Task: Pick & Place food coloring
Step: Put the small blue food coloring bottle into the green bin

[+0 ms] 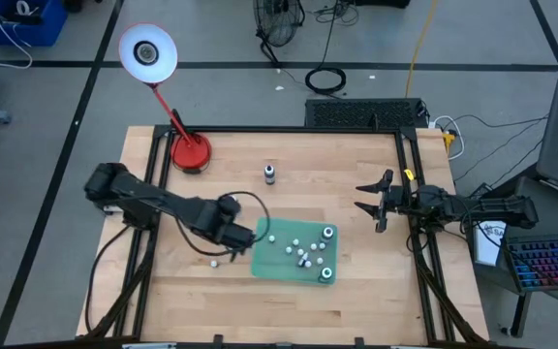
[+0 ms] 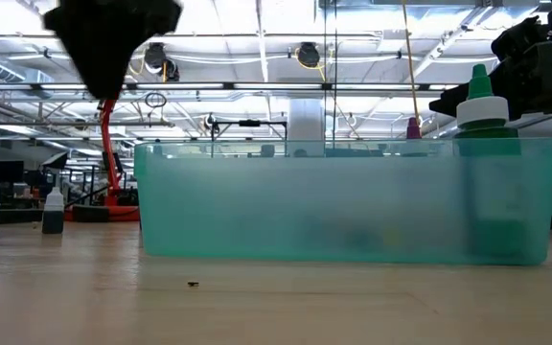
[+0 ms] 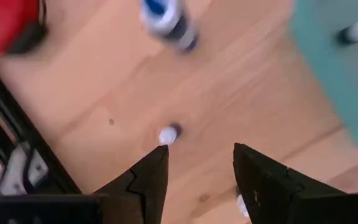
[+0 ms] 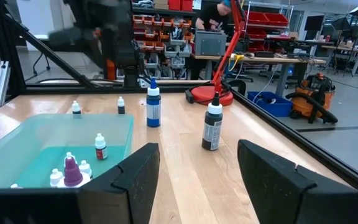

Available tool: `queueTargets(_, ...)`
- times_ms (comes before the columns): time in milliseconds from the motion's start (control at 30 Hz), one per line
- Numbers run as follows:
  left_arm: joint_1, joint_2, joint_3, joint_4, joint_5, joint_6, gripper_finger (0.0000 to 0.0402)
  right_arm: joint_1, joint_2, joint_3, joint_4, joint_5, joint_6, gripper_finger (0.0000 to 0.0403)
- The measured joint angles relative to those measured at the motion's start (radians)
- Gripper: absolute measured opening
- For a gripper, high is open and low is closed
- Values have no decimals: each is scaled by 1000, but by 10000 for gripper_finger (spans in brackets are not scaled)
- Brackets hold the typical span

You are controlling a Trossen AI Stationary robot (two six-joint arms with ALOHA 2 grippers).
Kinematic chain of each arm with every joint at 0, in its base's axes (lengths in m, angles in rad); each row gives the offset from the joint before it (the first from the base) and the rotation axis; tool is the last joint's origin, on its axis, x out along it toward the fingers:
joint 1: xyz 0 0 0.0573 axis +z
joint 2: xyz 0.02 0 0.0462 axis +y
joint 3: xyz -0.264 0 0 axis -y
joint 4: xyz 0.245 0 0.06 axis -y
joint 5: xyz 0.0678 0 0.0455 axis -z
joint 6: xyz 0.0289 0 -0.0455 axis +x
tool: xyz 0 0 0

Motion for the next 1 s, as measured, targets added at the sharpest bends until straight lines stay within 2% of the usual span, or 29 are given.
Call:
queueTargets(100, 8, -64, -112, 50, 27, -55, 182, 0, 0, 0, 0, 0, 0, 207)
queueTargets(233, 28, -132, -248, 186, 55, -55, 182, 0, 0, 0, 0, 0, 0, 205)
queueTargets(333, 51, -154, -335, 265, 120, -18, 182, 0, 0, 0, 0, 0, 0, 204)
queueTargets(433, 86, -155, -399, 276, 158, -14, 182, 0, 0, 0, 0, 0, 0, 207)
queueTargets(767, 175, -154, -504, 370, 212, 78, 182, 0, 0, 0, 0, 0, 0, 205)
queueTargets(1000, 190, -154, -516, 421, 216, 115, 182, 0, 0, 0, 0, 0, 0, 206)
